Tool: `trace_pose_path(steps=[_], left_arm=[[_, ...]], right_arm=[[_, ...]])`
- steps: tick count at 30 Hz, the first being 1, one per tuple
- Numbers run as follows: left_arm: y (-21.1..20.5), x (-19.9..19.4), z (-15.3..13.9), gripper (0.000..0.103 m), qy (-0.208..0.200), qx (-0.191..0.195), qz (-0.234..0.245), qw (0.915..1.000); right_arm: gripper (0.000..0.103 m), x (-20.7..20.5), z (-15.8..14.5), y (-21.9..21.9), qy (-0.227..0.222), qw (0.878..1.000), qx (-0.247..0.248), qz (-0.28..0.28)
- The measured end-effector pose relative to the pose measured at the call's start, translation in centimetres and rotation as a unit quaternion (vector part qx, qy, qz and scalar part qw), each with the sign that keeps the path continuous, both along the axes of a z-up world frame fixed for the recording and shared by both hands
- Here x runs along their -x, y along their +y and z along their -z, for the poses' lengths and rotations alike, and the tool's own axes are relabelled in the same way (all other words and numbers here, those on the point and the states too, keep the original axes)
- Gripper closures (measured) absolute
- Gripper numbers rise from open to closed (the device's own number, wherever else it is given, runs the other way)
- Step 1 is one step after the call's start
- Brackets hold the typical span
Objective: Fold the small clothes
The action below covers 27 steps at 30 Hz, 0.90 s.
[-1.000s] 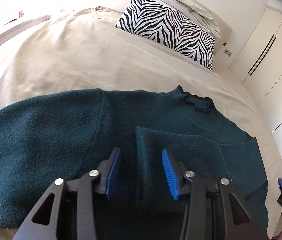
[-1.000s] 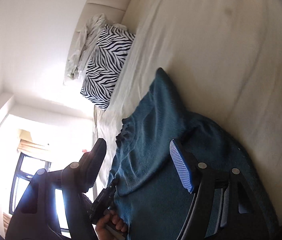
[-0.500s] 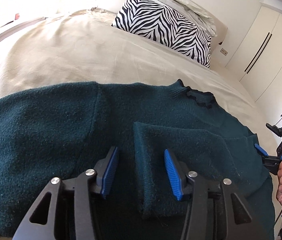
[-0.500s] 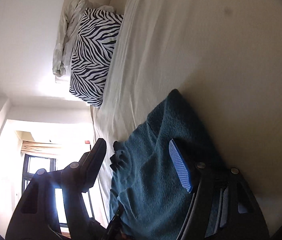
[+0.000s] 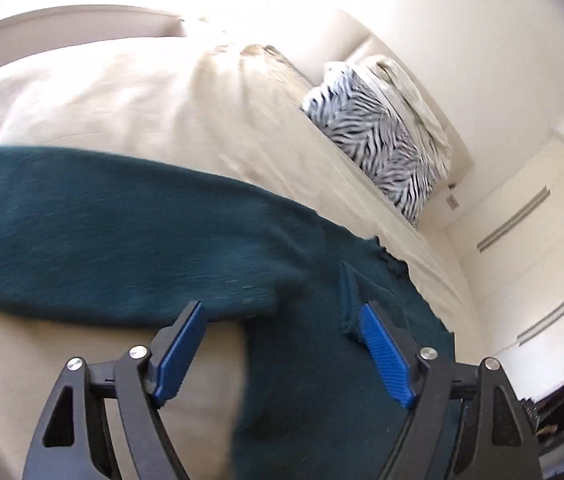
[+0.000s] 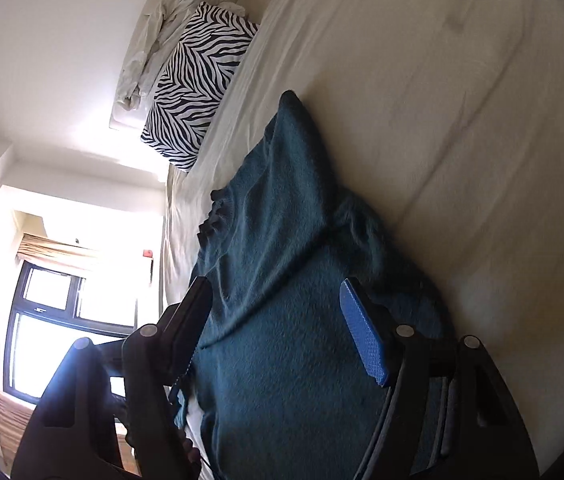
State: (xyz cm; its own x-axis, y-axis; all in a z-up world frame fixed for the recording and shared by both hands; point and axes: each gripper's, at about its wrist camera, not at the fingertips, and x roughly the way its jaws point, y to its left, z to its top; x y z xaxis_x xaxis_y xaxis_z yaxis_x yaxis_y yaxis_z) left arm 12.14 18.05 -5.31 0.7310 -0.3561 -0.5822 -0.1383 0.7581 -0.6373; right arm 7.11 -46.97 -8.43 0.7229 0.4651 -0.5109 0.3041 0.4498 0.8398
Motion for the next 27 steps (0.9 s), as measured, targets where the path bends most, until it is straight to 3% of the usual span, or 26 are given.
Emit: trace_pose_path(steps=[3,6,9,14,16,18,20,21,22,24,27], left_arm=[[7.1,4.7,1.9,0.020,0.028,0.055,-0.097,0.9934],[12.7,7.8,3.8,0.028,0.037,0.133,-0.173,0.9753],[15.2,8.5,4.5,0.028,0.029,0.193,-0.221,0.9556],[17.1,7.4,5.9,0.025,0.031,0.249,-0.297,0.9213],[17.5,6.6,5.7,0.024,0.015,0.259,-0.309,0.9149],[17.7,5.8,5.7,0.037,0.016,0.264,-0.315,0.9113],[18.2,4.7,5.4,0.071,0.016,0.264,-0.313,0.9122],[18.2,4.2,5.1,0.080,0.018,0.254,-0.309,0.9164],[18.0,3.6,4.3,0.095,0.017,0.237,-0.303,0.9231],[16.7,2.7,2.5,0.096,0.004,0.204,-0.284,0.9367],[11.9,0.1,-2.2,0.096,-0.031,0.129,-0.219,0.9666]], right_arm=[[0.037,1.1,-0.5,3.7,-0.008,1.000,-0.009,-0.023],[0.037,0.9,-0.8,8.5,-0.014,0.998,-0.017,-0.059],[0.037,1.4,-1.1,12.6,-0.016,0.996,-0.020,-0.091],[0.037,2.4,-2.3,16.5,-0.022,0.993,-0.018,-0.118],[0.037,2.6,-2.9,17.0,-0.024,0.993,-0.012,-0.119],[0.037,3.0,-3.3,16.7,-0.026,0.993,-0.010,-0.114],[0.037,3.6,-3.5,15.7,-0.028,0.994,-0.013,-0.104],[0.037,3.6,-3.5,15.0,-0.029,0.995,-0.014,-0.098],[0.037,4.0,-3.5,14.5,-0.029,0.995,-0.013,-0.093],[0.037,5.0,-3.3,13.2,-0.029,0.996,-0.016,-0.081],[0.037,6.1,-2.7,11.6,-0.028,0.997,-0.022,-0.066]])
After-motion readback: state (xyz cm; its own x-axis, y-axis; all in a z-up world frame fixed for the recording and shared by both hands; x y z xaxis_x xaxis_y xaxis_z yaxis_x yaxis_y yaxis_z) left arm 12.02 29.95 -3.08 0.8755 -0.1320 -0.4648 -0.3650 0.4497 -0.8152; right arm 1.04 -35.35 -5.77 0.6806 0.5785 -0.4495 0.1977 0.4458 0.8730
